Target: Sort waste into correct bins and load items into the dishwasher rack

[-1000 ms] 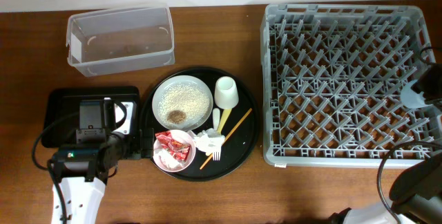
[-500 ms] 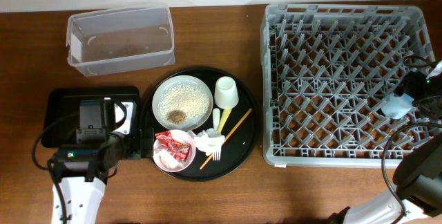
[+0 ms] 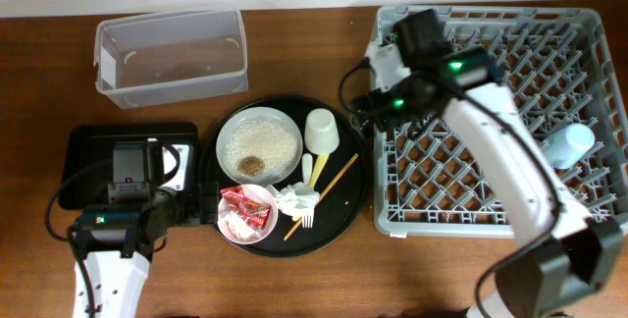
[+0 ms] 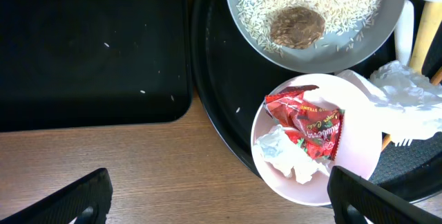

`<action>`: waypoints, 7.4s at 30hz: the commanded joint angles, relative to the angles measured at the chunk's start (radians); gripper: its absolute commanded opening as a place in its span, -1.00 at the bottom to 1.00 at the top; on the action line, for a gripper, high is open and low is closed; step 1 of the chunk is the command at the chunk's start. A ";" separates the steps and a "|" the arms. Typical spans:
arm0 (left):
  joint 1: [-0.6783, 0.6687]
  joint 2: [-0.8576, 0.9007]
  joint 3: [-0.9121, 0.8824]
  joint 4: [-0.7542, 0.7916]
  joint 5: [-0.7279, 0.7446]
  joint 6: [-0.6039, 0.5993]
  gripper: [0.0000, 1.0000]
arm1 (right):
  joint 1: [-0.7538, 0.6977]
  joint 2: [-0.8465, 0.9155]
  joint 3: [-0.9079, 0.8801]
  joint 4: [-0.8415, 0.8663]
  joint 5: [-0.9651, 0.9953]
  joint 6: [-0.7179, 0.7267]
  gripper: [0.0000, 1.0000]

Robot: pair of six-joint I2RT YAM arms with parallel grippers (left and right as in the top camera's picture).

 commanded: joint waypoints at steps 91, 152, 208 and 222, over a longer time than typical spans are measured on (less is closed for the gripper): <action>0.006 -0.001 0.016 0.002 0.018 -0.006 0.99 | -0.826 0.418 0.482 -0.125 0.200 0.111 0.75; 0.006 -0.001 0.016 -0.001 0.018 -0.006 0.99 | -0.544 0.399 0.415 -0.274 0.240 0.257 -0.70; -0.580 0.606 0.373 0.080 -0.151 -0.097 -0.99 | -0.439 0.139 0.412 -0.473 -0.014 -0.016 0.18; -0.017 0.994 0.609 0.779 -0.250 -0.097 -1.00 | -0.438 0.139 0.412 -0.480 -0.014 -0.016 0.18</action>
